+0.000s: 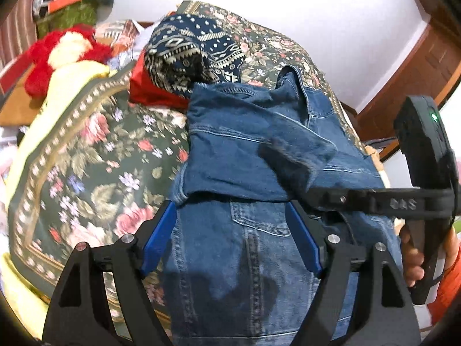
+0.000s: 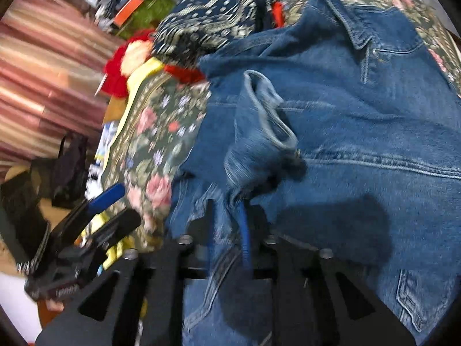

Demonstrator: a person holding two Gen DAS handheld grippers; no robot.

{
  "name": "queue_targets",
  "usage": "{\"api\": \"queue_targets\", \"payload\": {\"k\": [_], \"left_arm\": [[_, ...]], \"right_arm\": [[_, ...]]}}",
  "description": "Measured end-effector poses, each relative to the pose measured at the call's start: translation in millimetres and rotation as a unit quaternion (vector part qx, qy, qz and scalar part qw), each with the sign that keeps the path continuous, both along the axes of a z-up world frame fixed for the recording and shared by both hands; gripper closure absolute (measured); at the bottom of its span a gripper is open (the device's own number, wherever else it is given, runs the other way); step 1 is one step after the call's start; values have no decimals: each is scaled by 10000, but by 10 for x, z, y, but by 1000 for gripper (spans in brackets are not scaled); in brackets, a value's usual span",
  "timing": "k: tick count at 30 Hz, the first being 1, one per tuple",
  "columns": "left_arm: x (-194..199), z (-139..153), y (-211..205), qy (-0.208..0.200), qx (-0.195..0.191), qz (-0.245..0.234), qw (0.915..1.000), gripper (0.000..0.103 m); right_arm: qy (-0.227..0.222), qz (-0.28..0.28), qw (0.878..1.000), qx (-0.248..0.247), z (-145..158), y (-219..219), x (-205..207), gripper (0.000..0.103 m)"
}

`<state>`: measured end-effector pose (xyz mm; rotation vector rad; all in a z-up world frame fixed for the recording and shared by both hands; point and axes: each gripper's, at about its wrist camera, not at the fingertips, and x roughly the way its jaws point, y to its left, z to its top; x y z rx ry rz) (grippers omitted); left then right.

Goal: Fold large clothes

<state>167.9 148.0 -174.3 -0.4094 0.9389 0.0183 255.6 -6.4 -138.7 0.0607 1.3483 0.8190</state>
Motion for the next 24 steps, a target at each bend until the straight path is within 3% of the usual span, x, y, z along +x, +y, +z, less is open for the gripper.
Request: {"api": "queue_targets", "payload": {"k": [3, 8, 10, 12, 16, 19, 23, 24], "left_arm": [[28, -6, -74, 25, -114, -80, 9999, 26], [122, -42, -269, 132, -225, -345, 9991, 26], [160, -82, -321, 206, -376, -394, 9983, 26], [199, -139, -348, 292, -616, -413, 9968, 26], [273, -286, -322, 497, -1269, -309, 9902, 26], [324, -410, -266, 678, -1594, 35, 9849, 26], [450, -484, -231, 780, -1420, 404, 9860, 29], [478, -485, -236, 781, -1357, 441, 9867, 35]], "right_arm": [[-243, -36, 9997, 67, 147, -129, -44, 50], [-769, -434, 9956, 302, 461, -572, -12, 49], [-1011, -687, 9920, 319, 561, -768, 29, 43], [-1364, -968, 9856, 242, 678, -970, 46, 32], [-2081, -1471, 9668, -174, 800, -1469, 9, 31], [-2242, -1727, 9583, -401, 762, -1758, -16, 28], [-2123, -2065, 9531, -623, 595, -2105, -73, 24], [-2053, -2161, 9518, -717, 493, -2176, -93, 24]]}}
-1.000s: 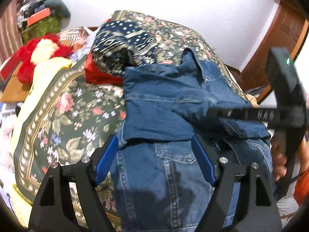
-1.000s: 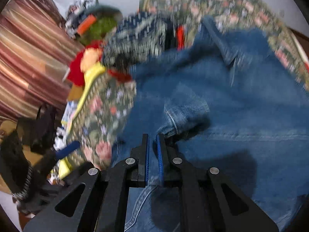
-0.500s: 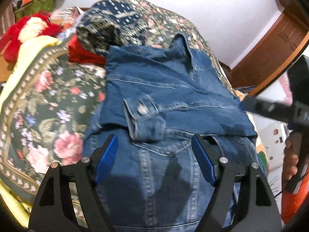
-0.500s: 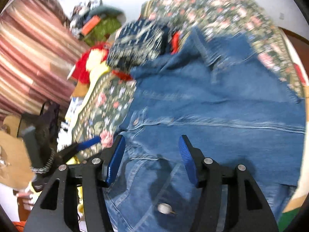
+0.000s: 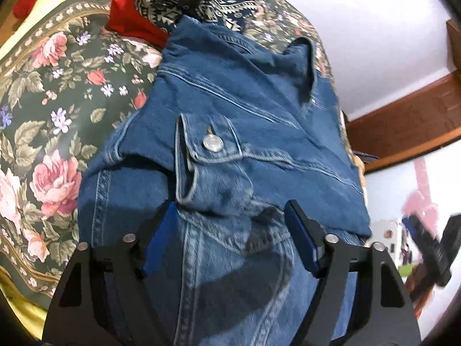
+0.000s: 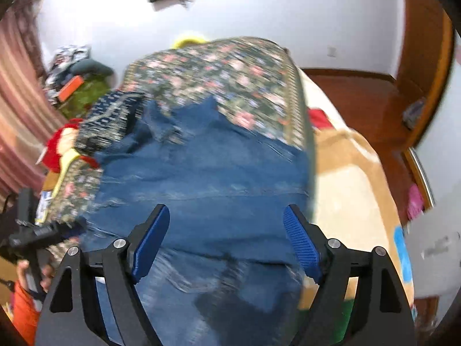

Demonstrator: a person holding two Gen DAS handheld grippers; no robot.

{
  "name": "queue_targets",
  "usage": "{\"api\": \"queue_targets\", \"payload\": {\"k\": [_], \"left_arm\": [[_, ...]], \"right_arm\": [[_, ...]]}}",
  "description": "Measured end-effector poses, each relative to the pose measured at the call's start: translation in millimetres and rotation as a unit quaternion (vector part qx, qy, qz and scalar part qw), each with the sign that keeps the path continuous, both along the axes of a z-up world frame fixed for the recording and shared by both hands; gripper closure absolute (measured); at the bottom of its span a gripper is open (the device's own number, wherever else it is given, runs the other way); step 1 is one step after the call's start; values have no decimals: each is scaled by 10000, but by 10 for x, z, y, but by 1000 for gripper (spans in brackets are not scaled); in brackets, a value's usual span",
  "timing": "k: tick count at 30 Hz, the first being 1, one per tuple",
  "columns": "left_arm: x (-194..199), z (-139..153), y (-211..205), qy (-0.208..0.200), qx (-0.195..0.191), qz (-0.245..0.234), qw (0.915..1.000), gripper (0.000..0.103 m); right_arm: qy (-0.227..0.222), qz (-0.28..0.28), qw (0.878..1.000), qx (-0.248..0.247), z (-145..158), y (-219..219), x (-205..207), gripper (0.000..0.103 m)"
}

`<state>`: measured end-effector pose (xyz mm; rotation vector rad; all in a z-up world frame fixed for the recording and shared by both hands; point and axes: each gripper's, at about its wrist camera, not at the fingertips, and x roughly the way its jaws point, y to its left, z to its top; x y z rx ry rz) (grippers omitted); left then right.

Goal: Fold large clothes

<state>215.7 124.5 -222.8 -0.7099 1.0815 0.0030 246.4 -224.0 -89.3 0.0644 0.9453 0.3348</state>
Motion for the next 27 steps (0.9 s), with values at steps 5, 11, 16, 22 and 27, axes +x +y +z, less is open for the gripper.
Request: {"api": "queue_targets", "payload": {"k": [5, 11, 16, 22, 27], "left_arm": [[117, 81, -130, -70, 631, -26, 9980, 68], [150, 483, -499, -813, 2247, -320, 9705, 81], [347, 1043, -631, -1571, 2393, -499, 9568, 84], [514, 1851, -696, -2633, 2555, -660, 9279, 85], [499, 1978, -583, -2835, 2745, -582, 9170, 85]], "right_arm": [[431, -236, 9987, -102, -345, -231, -34, 24], [742, -377, 9965, 100, -536, -381, -24, 24], [638, -443, 9967, 219, -460, -416, 14, 24], [310, -479, 9980, 261, -258, -380, 90, 24], [381, -490, 9965, 565, -306, -301, 180, 24]]}}
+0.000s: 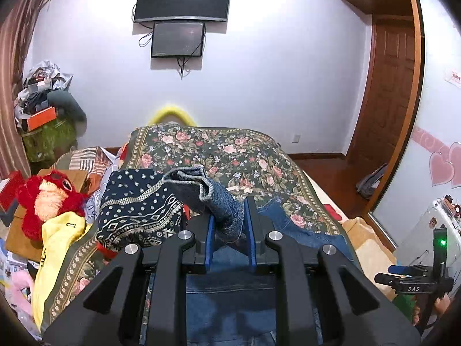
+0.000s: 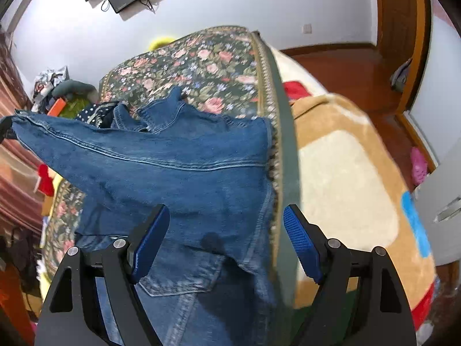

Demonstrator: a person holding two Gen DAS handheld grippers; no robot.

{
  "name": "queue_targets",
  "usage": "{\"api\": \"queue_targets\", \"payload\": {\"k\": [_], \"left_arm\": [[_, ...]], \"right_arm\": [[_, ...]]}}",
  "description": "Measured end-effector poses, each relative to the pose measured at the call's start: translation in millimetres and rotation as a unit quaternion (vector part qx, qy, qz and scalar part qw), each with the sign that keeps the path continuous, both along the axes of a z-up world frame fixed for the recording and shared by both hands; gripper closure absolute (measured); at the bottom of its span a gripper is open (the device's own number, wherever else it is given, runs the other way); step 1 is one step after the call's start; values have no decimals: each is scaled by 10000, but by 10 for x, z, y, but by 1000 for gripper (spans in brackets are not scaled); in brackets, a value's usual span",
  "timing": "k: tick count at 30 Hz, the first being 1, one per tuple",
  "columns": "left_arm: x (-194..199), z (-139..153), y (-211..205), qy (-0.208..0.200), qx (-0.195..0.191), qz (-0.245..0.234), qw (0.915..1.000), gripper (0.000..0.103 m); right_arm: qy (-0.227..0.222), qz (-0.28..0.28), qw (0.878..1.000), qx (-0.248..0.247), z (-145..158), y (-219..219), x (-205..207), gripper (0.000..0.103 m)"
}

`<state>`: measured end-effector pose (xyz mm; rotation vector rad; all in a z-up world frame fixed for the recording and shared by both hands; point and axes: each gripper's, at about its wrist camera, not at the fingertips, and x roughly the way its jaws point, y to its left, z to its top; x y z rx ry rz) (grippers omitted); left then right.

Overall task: Fold large clothes
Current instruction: 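Grasp the jacket edge with the left gripper and fold it over the middle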

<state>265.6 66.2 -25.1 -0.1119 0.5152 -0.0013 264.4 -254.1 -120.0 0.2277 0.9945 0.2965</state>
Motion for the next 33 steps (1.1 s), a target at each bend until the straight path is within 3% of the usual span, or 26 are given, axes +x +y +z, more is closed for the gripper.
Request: {"api": "queue_targets", "payload": {"k": [3, 7, 12, 15, 17, 22, 27, 33], "left_arm": [[28, -308, 136, 381, 116, 165, 9991, 85], [46, -878, 440, 1128, -69, 413, 9927, 85], [-31, -1728, 780, 2222, -637, 446, 9719, 84], [-136, -1997, 771, 2492, -722, 380, 9650, 80], [-224, -2142, 731, 2568, -628, 387, 9636, 70], [-326, -2173, 757, 2595, -617, 644, 9616, 43], [-320, -2030, 893, 2800, -615, 502, 9567, 42], [-153, -1705, 1120, 2464, -567, 449, 9665, 42]], "right_arm": [[279, 88, 9996, -15, -175, 97, 60, 24], [769, 232, 9968, -13, -417, 161, 116, 24], [1159, 252, 9929, 46, -565, 132, 137, 24], [1321, 205, 9910, 112, -623, 83, 137, 24], [1374, 178, 9903, 142, -640, 56, 126, 24], [1394, 202, 9900, 100, -622, 41, 108, 24], [1224, 276, 9921, -10, -508, 44, 168, 24], [893, 159, 9959, 17, -326, -2, 380, 24]]}}
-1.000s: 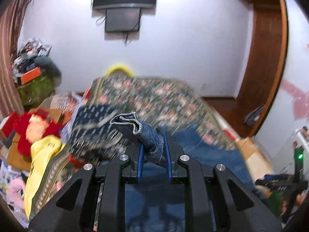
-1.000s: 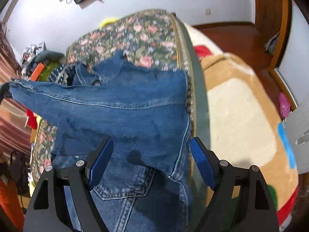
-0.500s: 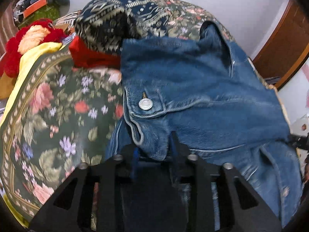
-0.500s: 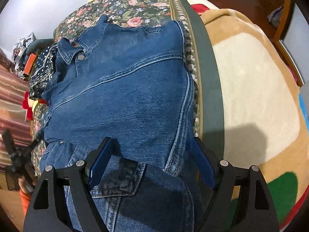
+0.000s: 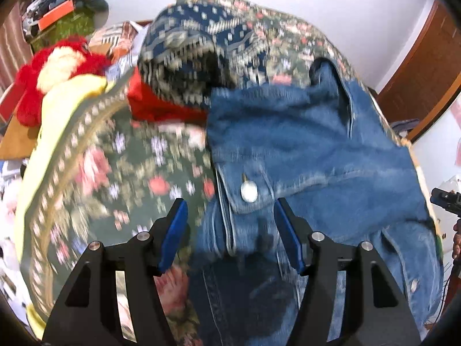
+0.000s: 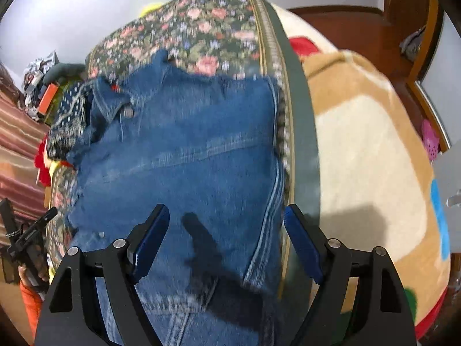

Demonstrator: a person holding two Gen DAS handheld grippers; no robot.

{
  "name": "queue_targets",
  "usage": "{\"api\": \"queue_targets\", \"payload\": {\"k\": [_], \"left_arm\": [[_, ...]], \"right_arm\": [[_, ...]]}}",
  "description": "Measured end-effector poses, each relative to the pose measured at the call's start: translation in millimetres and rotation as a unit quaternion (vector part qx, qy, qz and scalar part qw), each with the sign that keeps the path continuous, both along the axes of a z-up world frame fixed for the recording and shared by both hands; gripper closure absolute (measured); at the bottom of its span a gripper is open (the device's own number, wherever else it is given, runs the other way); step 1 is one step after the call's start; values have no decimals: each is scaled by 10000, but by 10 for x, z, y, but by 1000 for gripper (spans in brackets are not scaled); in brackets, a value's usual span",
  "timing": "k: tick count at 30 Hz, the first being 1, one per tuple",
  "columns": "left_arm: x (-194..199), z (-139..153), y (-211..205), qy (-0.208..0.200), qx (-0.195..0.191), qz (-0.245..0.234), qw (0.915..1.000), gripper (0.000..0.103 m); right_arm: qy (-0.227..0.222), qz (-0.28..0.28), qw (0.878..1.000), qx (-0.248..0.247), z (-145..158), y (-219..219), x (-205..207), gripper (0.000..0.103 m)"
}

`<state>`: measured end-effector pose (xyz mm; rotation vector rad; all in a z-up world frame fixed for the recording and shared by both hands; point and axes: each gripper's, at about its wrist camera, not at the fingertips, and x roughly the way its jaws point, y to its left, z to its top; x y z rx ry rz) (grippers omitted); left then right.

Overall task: Fold large clothes
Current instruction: 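Grasp the jacket edge with the left gripper and fold it over the middle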

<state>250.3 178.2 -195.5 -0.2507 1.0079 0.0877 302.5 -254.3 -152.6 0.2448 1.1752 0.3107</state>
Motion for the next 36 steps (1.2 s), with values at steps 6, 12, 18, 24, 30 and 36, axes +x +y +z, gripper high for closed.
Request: {"api": "queue_targets", "payload": {"k": [6, 12, 18, 24, 30, 36], "left_arm": [[417, 15, 124, -96, 77, -30, 9999, 41], [782, -365, 229, 178, -389, 1, 9991, 41], [1111, -695, 381, 321, -819, 134, 9960, 41], [1311, -735, 433, 3, -1172, 46, 9931, 42], [1242, -476, 209, -152, -846, -258, 9960, 79], [1070, 182, -147, -538, -249, -597, 9964, 85]], "right_arm": [[-180, -197, 9996, 74, 51, -34, 341, 24], [113, -61, 9997, 189, -230, -2, 713, 24], [405, -542, 9959, 606, -578, -183, 986, 31], [308, -513, 9955, 739, -612, -128, 1067, 70], [55, -481, 9959, 768, -502, -101, 1041, 94], [-536, -330, 9946, 822, -39, -107, 977, 95]]}}
